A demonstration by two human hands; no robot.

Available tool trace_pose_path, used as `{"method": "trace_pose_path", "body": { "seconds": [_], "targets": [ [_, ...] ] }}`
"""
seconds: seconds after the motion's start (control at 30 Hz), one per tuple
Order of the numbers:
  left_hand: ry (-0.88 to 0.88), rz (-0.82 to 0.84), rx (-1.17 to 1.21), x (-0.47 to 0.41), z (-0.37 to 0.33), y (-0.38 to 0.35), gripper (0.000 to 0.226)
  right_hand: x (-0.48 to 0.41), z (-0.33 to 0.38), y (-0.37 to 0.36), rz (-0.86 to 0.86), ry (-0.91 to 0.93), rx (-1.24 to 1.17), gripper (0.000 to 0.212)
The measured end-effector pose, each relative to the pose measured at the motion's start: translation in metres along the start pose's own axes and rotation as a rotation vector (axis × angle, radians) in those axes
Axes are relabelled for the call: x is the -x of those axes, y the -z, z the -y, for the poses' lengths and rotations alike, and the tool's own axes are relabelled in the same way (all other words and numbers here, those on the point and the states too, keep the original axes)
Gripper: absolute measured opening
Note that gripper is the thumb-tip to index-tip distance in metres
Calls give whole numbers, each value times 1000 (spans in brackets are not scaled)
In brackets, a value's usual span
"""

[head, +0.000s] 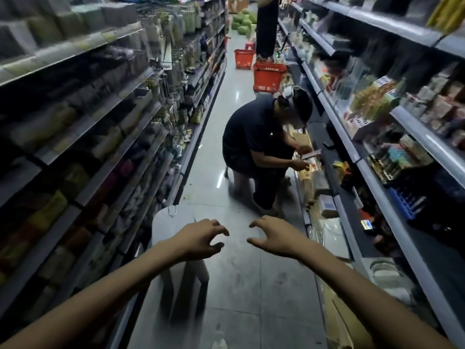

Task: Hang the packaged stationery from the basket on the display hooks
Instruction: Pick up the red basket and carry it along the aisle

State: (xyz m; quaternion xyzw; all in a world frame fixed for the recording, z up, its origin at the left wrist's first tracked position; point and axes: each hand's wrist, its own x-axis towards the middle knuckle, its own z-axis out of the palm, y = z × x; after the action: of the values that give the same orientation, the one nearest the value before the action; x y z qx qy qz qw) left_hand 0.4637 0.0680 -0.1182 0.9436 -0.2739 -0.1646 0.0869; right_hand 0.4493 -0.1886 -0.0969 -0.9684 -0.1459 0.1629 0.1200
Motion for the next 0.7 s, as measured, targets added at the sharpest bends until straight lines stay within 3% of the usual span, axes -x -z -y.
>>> {"method": "trace_pose_path", "body": {
  "seconds": [0.27, 0.37, 0.5, 0.7],
  "targets": [
    [86, -80, 124, -71, 78, 51, 44, -121, -25, 41, 40, 0, -130, 54],
    [124, -85, 135, -110, 106, 63, 63, -169, -46, 55, 37, -3, -123, 55],
    [152, -91, 110, -180, 143, 73, 48, -243, -79, 72, 63, 1, -109, 60],
    [288, -86, 136, -291, 186, 111, 51, -363, -131, 122, 47, 50, -112, 64]
  ]
}}
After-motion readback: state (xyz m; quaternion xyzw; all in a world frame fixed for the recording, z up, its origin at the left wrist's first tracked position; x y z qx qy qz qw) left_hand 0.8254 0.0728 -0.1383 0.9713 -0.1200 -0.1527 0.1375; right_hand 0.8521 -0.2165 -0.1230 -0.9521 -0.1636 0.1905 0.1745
